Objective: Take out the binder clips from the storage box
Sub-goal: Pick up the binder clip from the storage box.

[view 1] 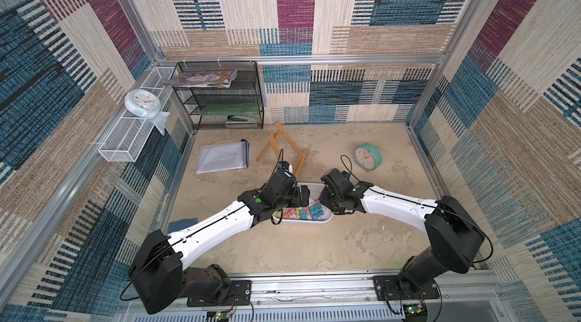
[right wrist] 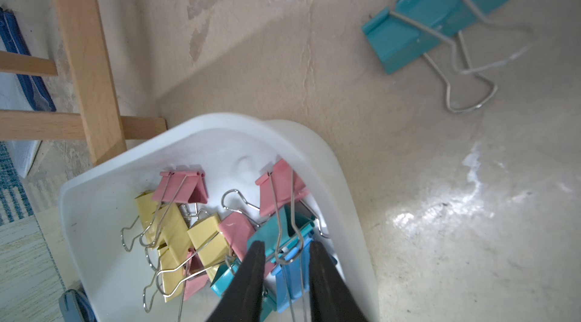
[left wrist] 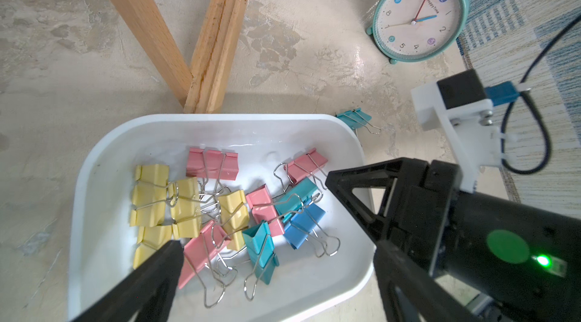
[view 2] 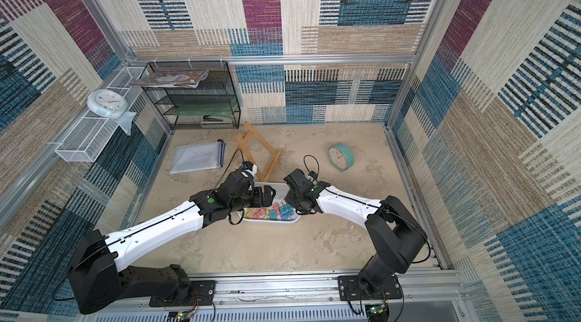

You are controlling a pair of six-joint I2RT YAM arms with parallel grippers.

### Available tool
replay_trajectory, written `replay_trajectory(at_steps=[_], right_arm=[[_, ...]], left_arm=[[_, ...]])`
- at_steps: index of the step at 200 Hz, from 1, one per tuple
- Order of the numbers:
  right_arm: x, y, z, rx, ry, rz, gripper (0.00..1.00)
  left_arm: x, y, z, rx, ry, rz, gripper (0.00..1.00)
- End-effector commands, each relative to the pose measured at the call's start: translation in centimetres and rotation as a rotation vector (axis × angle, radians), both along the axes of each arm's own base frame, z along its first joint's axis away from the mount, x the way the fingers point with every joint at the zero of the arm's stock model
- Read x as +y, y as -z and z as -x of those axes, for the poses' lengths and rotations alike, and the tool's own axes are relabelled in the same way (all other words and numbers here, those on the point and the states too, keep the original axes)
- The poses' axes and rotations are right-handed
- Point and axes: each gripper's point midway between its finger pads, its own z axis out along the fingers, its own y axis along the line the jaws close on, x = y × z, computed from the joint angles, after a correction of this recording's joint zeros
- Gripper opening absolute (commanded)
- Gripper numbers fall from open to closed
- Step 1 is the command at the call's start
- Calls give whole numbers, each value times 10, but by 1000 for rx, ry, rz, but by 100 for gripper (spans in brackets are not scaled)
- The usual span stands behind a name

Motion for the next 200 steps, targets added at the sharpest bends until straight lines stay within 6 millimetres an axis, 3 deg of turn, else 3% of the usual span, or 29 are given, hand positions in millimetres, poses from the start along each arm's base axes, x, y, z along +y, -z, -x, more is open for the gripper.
replay_trajectory(at_steps=[1, 42, 136, 173, 200], right_arm=[[-2, 5, -3, 28, 75, 2, 29], [-12, 7, -15, -5, 136, 65, 15], [10, 8, -37, -50, 99, 50, 10], [6, -10, -41, -129, 107, 43, 0], [4, -25, -43, -231, 86, 42, 0]], left_arm=[[2, -4, -2, -15, -4, -2, 99], [7, -9, -2, -32, -4, -26, 99], [18, -13, 1, -49, -42, -12, 99], [17, -14, 1, -44, -38, -12, 99], [17, -14, 0, -47, -43, -7, 99]])
